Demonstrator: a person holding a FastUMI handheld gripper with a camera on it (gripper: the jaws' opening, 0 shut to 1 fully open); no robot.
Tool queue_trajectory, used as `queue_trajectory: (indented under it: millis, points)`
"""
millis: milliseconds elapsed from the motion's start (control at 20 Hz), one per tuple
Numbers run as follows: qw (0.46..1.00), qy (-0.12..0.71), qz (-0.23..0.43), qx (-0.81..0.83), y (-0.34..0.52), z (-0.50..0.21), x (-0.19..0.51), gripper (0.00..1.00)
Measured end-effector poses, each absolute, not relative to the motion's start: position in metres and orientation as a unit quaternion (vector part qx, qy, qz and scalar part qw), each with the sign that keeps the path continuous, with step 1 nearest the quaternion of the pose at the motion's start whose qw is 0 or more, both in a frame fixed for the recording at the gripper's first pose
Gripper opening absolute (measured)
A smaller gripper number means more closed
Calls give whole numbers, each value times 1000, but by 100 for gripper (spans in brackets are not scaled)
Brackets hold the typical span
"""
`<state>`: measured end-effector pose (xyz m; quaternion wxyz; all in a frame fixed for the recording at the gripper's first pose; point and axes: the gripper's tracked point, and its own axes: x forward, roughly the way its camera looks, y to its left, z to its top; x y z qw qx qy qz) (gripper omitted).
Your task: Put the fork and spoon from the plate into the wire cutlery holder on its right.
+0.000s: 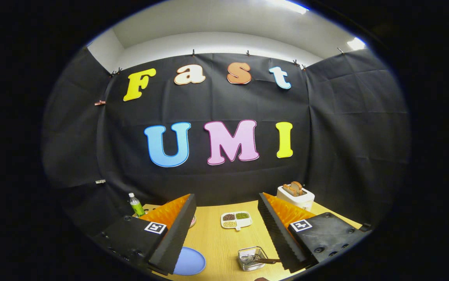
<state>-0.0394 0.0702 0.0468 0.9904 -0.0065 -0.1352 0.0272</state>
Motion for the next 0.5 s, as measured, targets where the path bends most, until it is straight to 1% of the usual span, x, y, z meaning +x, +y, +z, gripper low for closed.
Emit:
queue_trajectory:
  millis: [200, 350, 500]
  points:
    - [989, -145, 39, -6, 72, 54, -48, 99]
    - [986, -165, 25, -9, 55, 61, -59, 99]
    - [983, -178, 32, -2, 47, 70, -67, 99]
